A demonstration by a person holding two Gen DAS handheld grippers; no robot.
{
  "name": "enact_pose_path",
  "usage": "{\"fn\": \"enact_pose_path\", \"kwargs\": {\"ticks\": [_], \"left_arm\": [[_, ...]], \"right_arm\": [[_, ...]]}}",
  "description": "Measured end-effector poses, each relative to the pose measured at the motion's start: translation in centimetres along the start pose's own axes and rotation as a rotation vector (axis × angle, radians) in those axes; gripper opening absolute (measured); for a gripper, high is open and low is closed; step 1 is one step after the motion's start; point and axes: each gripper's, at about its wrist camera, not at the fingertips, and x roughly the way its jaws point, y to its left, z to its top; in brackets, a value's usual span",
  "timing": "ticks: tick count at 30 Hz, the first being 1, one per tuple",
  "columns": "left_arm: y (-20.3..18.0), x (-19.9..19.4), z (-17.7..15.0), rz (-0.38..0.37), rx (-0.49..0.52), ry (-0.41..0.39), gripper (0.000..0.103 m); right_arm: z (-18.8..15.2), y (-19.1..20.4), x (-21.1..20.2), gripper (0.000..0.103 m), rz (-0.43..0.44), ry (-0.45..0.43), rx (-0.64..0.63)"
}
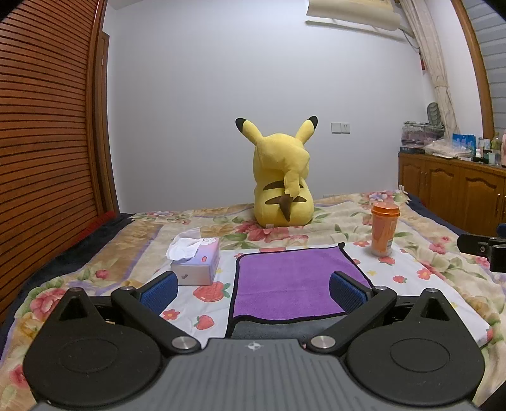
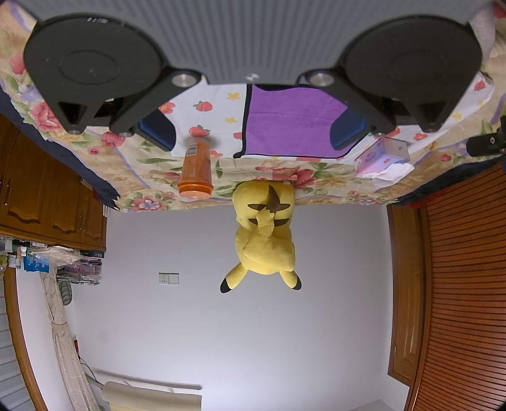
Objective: Fold towel
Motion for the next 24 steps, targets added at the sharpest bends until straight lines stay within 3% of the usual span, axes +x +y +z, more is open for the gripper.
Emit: {"fn": "enact_pose_path", "kwargs": {"ticks": [24], "left_arm": [[0.17, 0.09, -0.42, -0.001, 0.001, 0.002, 0.103]], "right_arm": [[0.13, -0.05, 0.04, 0.103, 0.0, -0.001, 0.002]]}}
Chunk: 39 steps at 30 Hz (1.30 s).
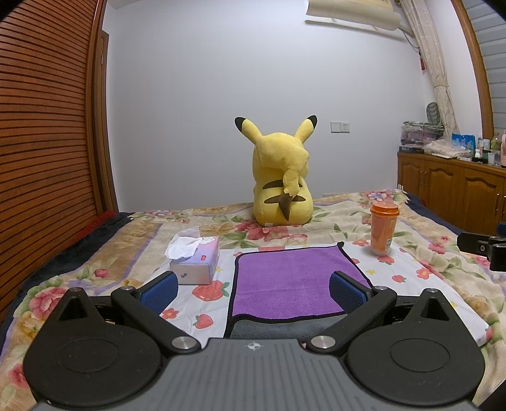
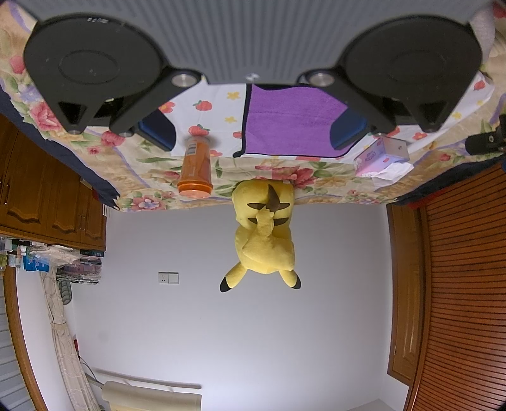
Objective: Fold towel
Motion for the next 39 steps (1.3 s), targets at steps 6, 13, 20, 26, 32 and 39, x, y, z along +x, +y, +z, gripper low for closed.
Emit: {"fn": "enact_pose_path", "kwargs": {"ticks": [6, 13, 20, 26, 32, 39], "left_arm": [[0.02, -0.01, 0.02, 0.001, 0.002, 0.0, 0.103], [-0.04, 0.01, 0.09, 0.001, 0.001, 0.001, 0.103], [-0.01, 0.01, 0.06, 0.001, 0.001, 0.001, 0.103], [-0.08, 0.01, 0.09, 0.002, 0.003, 0.001, 0.103], [-0.09, 0.01, 0.09, 0.002, 0.004, 0.002, 0.103], [0.06, 0.06, -0.24, 0.002, 0.005, 0.005, 0.103]], "right_arm": [[-0.01, 0.02, -0.04, 0.103, 0.0, 0.0, -0.001], [0.01, -0.01, -0.06, 0.103, 0.0, 0.0, 0.0], [-0.06, -0.04, -0.08, 0.103, 0.0, -0.001, 0.001], [-0.08, -0.1, -0.09, 0.103, 0.0, -0.001, 0.001], [-0.16, -0.07, -0.13, 0.103, 0.0, -0.001, 0.001], [-0.31, -0.17, -0.22, 0.103, 0.001, 0.001, 0.001]]}}
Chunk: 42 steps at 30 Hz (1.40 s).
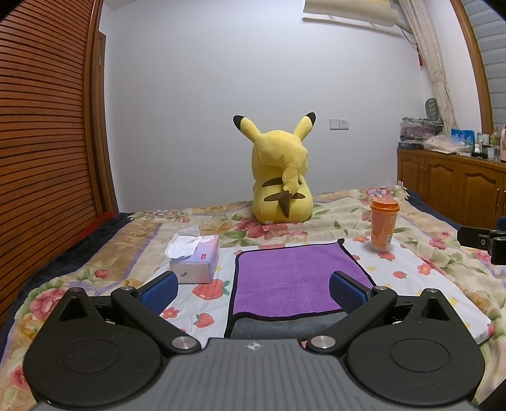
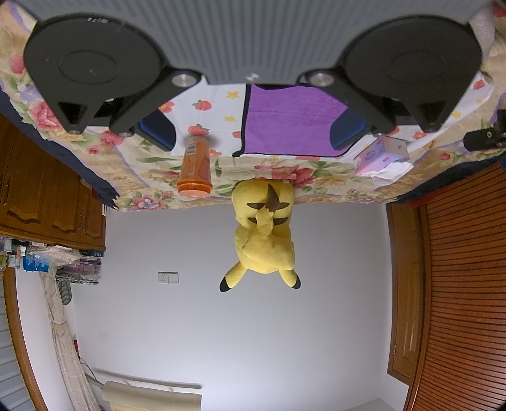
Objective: Fold towel
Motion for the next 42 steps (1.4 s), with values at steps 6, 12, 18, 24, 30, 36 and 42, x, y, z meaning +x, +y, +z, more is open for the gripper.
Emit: {"fn": "enact_pose_path", "kwargs": {"ticks": [6, 12, 18, 24, 30, 36, 42], "left_arm": [[0.0, 0.4, -1.1, -0.005, 0.016, 0.027, 0.103], [-0.4, 1.5, -0.9, -0.008, 0.025, 0.068, 0.103], [-0.9, 2.3, -0.9, -0.003, 0.044, 0.095, 0.103], [-0.8, 3.0, -1.0, -0.003, 0.044, 0.124, 0.103], [-0.9, 3.6, -1.1, -0.001, 0.053, 0.145, 0.103], [-1.2, 4.3, -1.0, -0.006, 0.065, 0.158, 0.103], [-1.1, 5.7, -1.2, -0.01, 0.072, 0.185, 0.103]], "right_arm": [[0.1, 0.4, 0.4, 0.103, 0.0, 0.022, -0.007], [0.0, 0.7, 1.0, 0.103, 0.002, 0.046, -0.01], [-0.1, 0.9, 1.5, 0.103, 0.005, 0.066, -0.007], [-0.4, 1.3, 2.1, 0.103, 0.009, 0.09, -0.019], [-0.3, 1.7, 2.7, 0.103, 0.015, 0.109, -0.028], [-0.3, 1.6, 3.3, 0.103, 0.022, 0.126, -0.021], [-0.4, 1.8, 4.3, 0.103, 0.029, 0.14, -0.023]]}}
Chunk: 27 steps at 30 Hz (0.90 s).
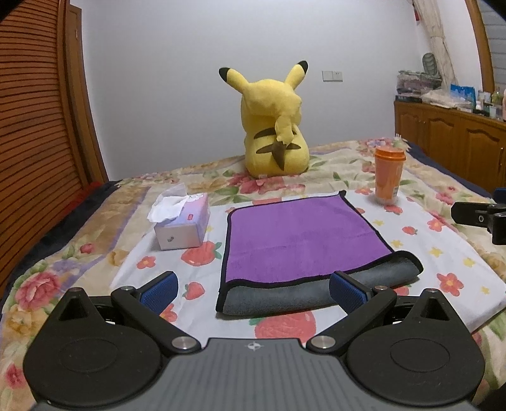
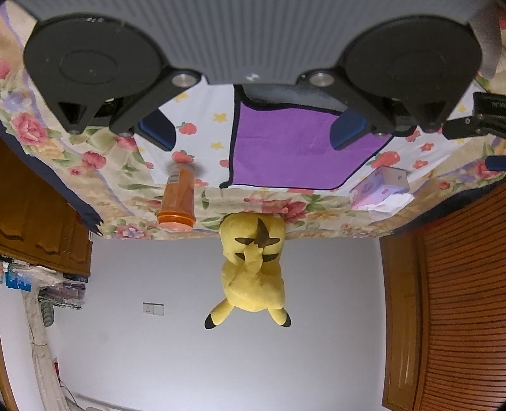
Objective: Fold towel
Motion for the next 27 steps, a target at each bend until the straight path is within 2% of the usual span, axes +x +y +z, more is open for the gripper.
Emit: {"fn": "enact_pose_path", "kwargs": {"ticks": [14, 27], "left_arm": [[0.8, 3.5, 0.2, -0.019, -0.005, 0.088, 0.103], [1.4, 6.3, 0.4, -0.036, -0.007, 0.125, 0.103]], "right_arm": [[0.2, 0.4, 2.8, 0.103, 0.039, 0.046, -0.028], [0.4, 0.2, 6.3, 0.103, 0.054, 0.098, -0.048]]}}
